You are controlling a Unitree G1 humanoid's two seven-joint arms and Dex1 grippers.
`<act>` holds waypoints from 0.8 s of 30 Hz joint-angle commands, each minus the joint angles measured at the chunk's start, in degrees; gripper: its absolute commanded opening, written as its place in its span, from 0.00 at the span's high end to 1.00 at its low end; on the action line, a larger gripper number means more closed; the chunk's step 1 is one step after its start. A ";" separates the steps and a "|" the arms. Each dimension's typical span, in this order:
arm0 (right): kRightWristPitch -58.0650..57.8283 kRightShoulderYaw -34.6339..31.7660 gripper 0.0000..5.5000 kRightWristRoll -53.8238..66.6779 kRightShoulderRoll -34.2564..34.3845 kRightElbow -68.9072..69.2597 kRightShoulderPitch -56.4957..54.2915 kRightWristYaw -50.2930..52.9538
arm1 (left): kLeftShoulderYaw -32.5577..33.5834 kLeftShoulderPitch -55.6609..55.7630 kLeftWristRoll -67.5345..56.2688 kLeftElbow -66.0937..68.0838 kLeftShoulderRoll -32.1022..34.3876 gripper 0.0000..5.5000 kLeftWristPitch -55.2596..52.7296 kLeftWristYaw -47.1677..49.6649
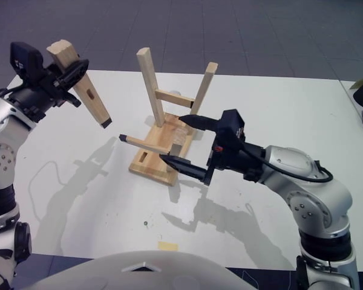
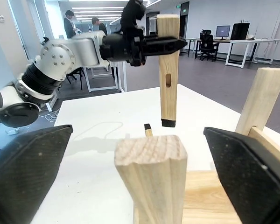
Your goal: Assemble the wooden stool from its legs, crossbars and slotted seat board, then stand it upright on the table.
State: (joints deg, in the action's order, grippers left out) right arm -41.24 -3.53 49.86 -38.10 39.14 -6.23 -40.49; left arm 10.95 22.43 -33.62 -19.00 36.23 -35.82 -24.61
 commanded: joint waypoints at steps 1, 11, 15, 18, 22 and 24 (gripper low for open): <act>1.60 0.82 0.22 -1.34 -0.12 -0.20 0.52 -1.05 | 2.96 -0.11 -4.21 -1.02 -1.47 0.81 -8.05 3.35; 2.62 2.15 0.53 -2.32 1.43 1.19 2.43 1.06 | 6.85 -4.14 -7.10 -6.64 -2.95 0.81 -13.89 7.98; 5.54 2.50 0.60 -6.42 3.42 0.21 4.86 4.04 | 8.35 -4.26 -8.96 -7.61 -6.57 0.81 -14.50 11.43; 7.68 2.26 0.61 -8.72 5.21 0.27 6.89 6.62 | 7.99 -5.56 -9.84 -8.62 -8.42 0.81 -14.97 12.72; 10.47 4.24 0.61 -13.12 7.45 0.37 8.83 9.91 | 7.56 -3.48 -10.77 -7.96 -11.04 0.81 -14.62 14.47; 11.79 5.65 0.61 -15.15 8.96 0.34 9.55 11.65 | 6.66 -2.25 -10.38 -7.39 -11.90 0.81 -14.15 15.00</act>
State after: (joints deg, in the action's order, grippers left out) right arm -28.94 0.80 37.86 -30.07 40.50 1.56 -31.27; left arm 18.37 17.79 -44.07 -26.84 25.18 -50.27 -10.32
